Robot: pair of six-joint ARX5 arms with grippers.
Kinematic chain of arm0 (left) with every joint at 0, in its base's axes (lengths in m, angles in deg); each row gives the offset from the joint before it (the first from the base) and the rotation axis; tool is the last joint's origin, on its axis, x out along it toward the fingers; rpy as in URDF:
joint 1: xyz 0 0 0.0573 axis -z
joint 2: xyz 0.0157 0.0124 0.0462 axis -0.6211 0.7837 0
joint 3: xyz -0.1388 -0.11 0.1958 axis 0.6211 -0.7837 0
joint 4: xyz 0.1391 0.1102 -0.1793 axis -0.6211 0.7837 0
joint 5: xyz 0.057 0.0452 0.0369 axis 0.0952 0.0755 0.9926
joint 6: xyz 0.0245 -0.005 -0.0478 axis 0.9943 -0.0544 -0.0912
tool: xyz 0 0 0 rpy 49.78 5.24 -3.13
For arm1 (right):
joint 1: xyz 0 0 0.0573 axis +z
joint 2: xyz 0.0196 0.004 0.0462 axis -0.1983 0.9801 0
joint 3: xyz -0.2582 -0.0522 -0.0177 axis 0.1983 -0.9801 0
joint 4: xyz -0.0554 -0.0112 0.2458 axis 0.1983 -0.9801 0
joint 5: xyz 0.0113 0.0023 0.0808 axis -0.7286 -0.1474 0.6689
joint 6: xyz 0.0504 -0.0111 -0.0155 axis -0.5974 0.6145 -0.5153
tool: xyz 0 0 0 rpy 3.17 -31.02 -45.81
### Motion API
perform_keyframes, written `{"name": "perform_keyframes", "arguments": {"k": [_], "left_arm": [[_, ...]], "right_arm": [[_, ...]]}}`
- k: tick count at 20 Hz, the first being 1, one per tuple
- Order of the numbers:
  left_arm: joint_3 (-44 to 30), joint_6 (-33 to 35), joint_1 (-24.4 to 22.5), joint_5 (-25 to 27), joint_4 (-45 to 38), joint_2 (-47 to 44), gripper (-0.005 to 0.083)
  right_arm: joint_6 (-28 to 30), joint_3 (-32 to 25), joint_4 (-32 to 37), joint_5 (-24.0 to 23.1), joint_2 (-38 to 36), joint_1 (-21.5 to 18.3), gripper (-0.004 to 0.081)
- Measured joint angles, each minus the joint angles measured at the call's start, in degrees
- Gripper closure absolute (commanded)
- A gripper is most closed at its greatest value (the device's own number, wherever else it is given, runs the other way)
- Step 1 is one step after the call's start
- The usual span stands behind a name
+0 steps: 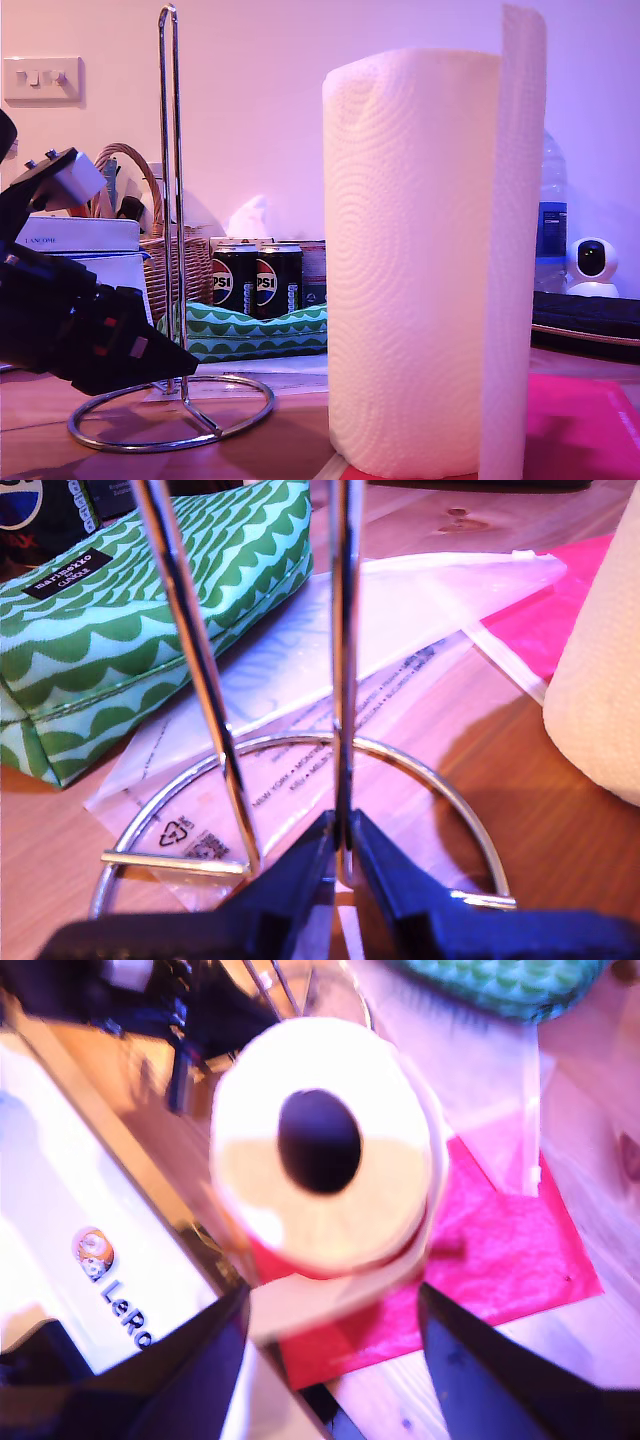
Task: Insert the paper towel roll into the metallic stand.
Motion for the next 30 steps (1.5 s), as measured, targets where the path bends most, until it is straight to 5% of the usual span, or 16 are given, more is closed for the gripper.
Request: {"name": "perform_keyframes", "arguments": {"k": [8, 17, 20, 23, 30], "left_arm": [[0.11, 0.0, 0.0, 0.0, 0.22, -0.02, 0.0786], [0.13, 0.0, 0.0, -0.13, 0.26, -0.02, 0.0786], [0.13, 0.0, 0.0, -0.13, 0.28, -0.02, 0.0786], [0.22, 0.48, 0.0, -0.13, 0.46, -0.02, 0.0789], [0.22, 1.7, -0.07, -1.53, 0.59, -0.02, 0.0793]], "right_arm": [[-1.88, 5.73, 0.02, -3.43, 8.02, 10.45, 0.0257], [-1.9, 5.7, 0.02, -11.37, 18.45, 12.09, 0.0262], [-1.9, 5.7, -0.02, -11.39, 19.43, 12.35, 0.0404], [-1.68, 5.7, -0.22, -11.39, 19.65, 13.94, 0.077], [-1.42, 5.7, -0.35, -12.9, 19.65, 15.47, 0.0782]]}}
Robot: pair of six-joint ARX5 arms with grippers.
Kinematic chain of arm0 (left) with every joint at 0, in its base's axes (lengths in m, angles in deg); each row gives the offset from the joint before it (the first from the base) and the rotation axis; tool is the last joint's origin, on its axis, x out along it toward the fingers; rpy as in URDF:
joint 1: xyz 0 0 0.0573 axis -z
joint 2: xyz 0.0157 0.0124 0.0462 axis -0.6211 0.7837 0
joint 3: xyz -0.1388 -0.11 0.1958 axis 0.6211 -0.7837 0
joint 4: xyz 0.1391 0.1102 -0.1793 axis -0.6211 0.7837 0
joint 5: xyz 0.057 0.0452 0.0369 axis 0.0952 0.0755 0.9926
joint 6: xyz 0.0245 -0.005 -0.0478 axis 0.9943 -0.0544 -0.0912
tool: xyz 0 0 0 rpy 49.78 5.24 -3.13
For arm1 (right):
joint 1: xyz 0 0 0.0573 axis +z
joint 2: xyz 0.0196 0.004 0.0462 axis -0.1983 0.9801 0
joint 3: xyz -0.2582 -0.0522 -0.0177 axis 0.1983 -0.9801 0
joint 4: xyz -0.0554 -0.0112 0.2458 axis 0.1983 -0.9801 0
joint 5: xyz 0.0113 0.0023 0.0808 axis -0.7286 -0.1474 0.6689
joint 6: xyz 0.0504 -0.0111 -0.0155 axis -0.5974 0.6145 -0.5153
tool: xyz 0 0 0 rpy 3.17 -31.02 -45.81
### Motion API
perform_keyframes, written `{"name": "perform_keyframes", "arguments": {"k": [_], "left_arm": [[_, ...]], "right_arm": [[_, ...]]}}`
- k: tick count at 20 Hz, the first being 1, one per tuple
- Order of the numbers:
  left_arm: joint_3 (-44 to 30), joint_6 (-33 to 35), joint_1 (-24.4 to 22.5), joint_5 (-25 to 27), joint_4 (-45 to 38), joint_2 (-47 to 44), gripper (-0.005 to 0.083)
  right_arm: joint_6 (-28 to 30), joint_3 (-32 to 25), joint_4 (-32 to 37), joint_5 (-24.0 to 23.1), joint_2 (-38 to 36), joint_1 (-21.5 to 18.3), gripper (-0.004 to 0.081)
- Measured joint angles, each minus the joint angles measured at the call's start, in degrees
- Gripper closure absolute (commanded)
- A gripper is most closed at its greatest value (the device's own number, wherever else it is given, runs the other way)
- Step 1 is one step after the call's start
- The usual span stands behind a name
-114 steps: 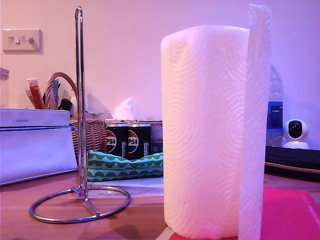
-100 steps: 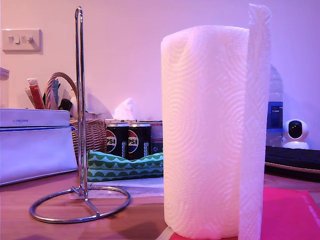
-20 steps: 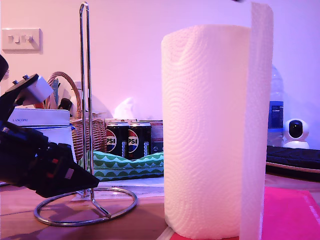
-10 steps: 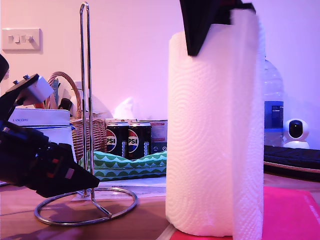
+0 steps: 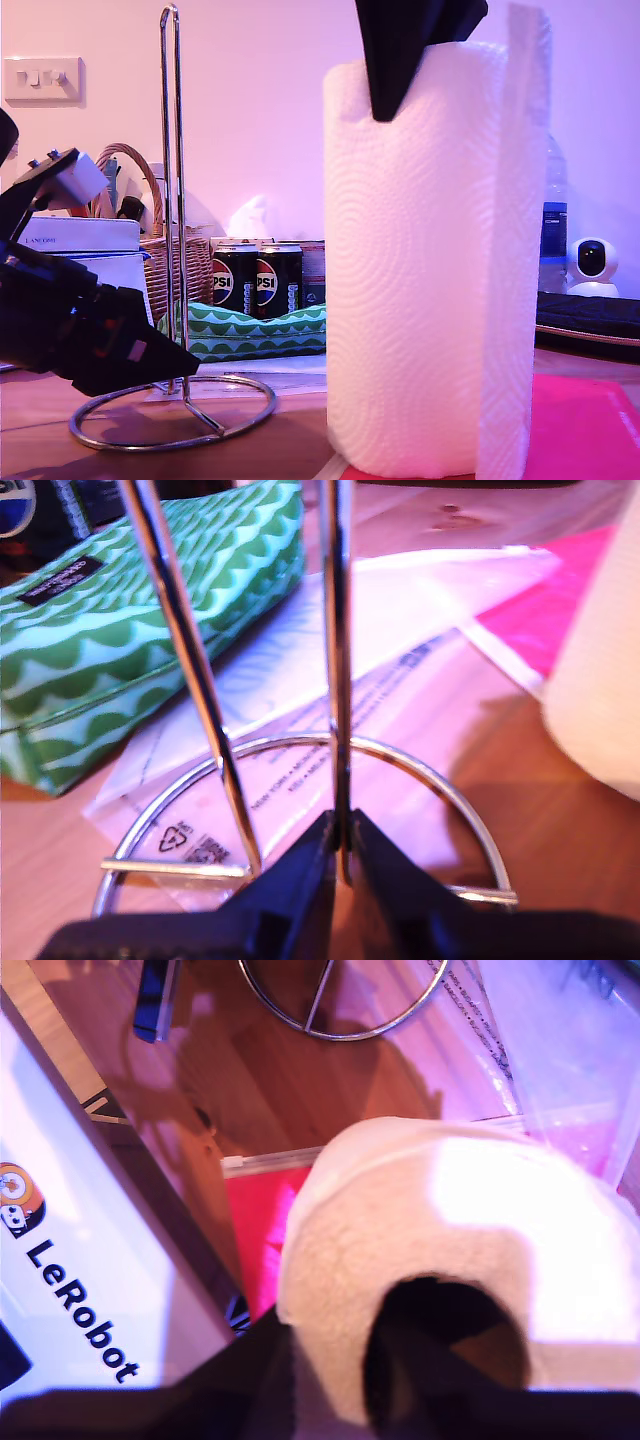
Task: Insert the paper towel roll into the metallic stand.
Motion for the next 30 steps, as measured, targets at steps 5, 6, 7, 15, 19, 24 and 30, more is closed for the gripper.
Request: {"name": "perform_keyframes", "arguments": {"k": [5, 6, 7, 15, 19, 24, 30], "left_arm": [[0.13, 0.63, 0.02, -1.09, 0.74, -0.17, 0.0793], [0.28, 0.63, 0.02, -1.18, 1.42, -0.52, 0.0793], [0.35, 0.66, 0.02, -1.18, 2.36, -1.16, 0.0793], [0.22, 4.09, 0.07, -1.73, 16.13, -12.85, 0.0793], [0.35, 6.75, 0.07, -0.87, 22.97, -20.46, 0.0793], [2.21, 12.76, 1.36, 6.86, 33.9, -23.71, 0.0793], [5.11, 19.02, 3.08, 17.64, 37.57, -23.78, 0.0793]], "right_arm": [[-0.02, 0.0, -0.09, -1.49, -0.09, 0.0, 0.0782], [-0.02, 0.0, -0.07, -1.53, -0.28, 0.0, 0.0782], [-0.02, 0.0, -0.09, -1.55, -0.59, 0.0, 0.0782], [-0.24, 2.4, -0.68, -1.62, -9.81, 0.0, 0.0782], [-1.77, 5.55, -0.48, -1.64, -11.32, 0.0, 0.0782], [-4.2, 5.55, -0.76, -1.64, -15.54, -1.99, 0.0782], [-6.32, 5.55, -0.96, -1.62, -22.69, -5.88, 0.0782]]}}
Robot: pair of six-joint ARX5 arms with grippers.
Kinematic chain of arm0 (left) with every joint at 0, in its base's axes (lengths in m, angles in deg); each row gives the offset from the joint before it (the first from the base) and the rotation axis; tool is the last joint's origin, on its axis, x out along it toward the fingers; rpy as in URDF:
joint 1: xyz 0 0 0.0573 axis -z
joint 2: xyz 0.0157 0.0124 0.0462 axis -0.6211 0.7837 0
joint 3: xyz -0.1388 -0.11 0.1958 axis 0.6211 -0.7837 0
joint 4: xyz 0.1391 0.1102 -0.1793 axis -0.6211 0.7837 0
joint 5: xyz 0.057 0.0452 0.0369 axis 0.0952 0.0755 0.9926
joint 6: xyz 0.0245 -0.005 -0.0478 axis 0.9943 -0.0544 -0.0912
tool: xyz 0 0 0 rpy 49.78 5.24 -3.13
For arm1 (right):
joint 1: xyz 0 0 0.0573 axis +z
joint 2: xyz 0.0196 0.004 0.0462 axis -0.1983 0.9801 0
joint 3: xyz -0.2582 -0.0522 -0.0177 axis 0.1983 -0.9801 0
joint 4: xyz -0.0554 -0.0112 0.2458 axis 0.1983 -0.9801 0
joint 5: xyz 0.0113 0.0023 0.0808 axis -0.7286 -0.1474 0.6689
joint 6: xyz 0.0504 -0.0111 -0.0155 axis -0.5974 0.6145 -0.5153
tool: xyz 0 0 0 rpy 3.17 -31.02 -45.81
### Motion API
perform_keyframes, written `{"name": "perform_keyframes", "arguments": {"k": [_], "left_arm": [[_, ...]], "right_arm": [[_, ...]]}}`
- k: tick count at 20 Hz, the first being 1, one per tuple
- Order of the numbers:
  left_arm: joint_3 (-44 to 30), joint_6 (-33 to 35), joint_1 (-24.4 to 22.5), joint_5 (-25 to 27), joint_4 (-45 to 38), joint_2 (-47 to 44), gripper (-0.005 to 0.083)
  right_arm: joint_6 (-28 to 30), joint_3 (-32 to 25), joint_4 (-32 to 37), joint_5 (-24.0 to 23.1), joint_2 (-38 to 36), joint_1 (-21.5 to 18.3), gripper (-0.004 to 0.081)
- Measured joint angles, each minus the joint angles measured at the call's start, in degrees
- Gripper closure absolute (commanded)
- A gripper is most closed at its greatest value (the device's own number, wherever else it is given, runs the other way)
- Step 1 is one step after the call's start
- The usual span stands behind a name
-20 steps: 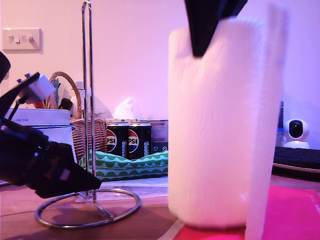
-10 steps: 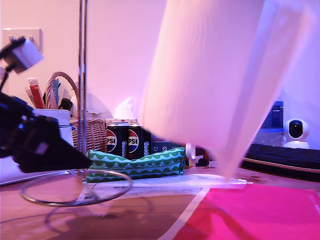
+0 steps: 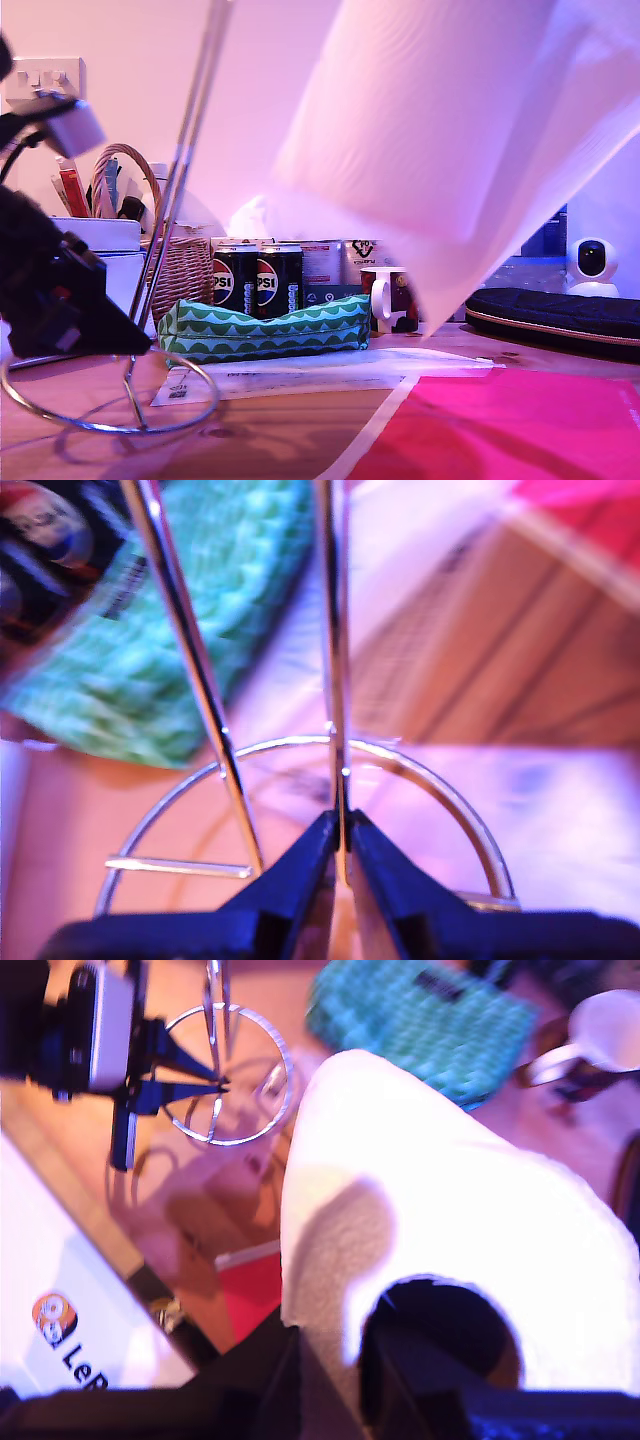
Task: Insert the paper towel roll into the metallic stand.
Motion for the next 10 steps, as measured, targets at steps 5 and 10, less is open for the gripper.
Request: {"name": "perform_keyframes", "arguments": {"k": [5, 10], "left_arm": [[0.13, 3.15, 0.0, 6.08, 0.04, 0.0, 0.0793], [0.13, 4.31, 0.81, 7.26, 0.35, -0.07, 0.0793]], "right_arm": [[-1.77, 0.0, -0.17, 3.08, -4.98, -4.81, 0.0782], [-2.49, 0.0, -0.35, 12.59, -9.79, -8.83, 0.0782]]}}
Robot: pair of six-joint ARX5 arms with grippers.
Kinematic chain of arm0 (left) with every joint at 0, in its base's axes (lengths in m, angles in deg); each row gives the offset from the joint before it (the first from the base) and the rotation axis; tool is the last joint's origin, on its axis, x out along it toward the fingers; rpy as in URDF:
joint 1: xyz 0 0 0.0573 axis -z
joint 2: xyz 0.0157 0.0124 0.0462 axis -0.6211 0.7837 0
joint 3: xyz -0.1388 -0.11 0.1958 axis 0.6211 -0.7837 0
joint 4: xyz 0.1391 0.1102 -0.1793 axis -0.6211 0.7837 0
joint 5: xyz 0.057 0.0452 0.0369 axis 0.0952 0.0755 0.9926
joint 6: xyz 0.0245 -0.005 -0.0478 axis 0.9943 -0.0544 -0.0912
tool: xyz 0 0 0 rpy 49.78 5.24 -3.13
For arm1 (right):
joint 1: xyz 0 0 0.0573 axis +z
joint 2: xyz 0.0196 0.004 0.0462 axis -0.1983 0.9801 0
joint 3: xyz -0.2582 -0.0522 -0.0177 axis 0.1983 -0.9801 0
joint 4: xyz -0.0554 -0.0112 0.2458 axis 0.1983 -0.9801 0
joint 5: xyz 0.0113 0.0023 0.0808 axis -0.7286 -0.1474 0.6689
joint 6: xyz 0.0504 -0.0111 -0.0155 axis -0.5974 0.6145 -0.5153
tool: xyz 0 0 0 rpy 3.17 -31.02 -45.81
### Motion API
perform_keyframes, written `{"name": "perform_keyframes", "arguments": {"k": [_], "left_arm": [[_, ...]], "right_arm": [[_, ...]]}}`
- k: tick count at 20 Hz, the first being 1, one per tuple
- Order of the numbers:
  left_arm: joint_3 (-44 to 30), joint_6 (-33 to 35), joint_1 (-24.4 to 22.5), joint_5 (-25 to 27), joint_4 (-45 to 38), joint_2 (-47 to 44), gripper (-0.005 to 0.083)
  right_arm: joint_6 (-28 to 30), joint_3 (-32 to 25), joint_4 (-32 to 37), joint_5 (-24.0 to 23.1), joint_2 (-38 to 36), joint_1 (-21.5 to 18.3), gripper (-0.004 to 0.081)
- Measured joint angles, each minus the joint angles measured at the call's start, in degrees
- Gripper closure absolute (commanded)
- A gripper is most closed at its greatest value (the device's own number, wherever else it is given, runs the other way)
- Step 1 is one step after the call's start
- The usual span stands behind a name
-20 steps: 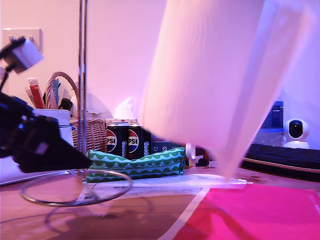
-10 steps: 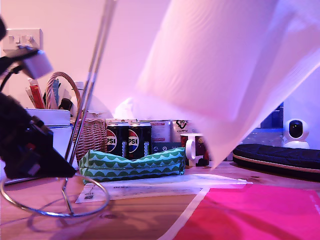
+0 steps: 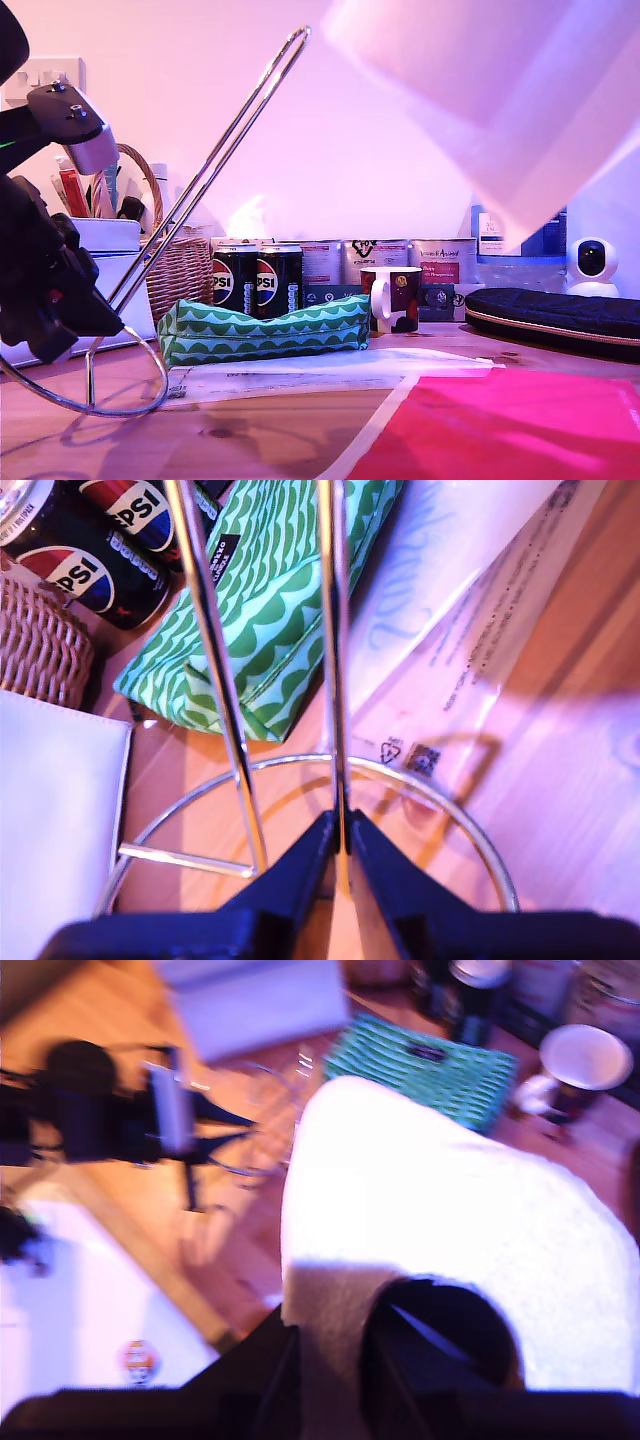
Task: Insert the paper towel roll into the metallic stand.
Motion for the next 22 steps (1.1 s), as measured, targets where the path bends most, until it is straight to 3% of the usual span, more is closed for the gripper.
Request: {"name": "perform_keyframes", "arguments": {"k": [3, 13, 22], "left_arm": [[0.0, 0.24, 0.87, 0.5, 0.55, -0.35, 0.0793], [0.24, 0.98, 3.96, 2.4, 1.81, -0.66, 0.0793], [0.24, 3.04, 9.25, 6.19, 1.29, -0.66, 0.0793]], "right_arm": [[-0.04, 0.0, -0.02, 2.86, -2.03, -1.14, 0.0782], [-0.07, 0.39, 0.04, 3.76, -4.96, -3.43, 0.0782], [-0.28, 0.87, 0.44, 7.54, -1.9, -3.41, 0.0782]]}}
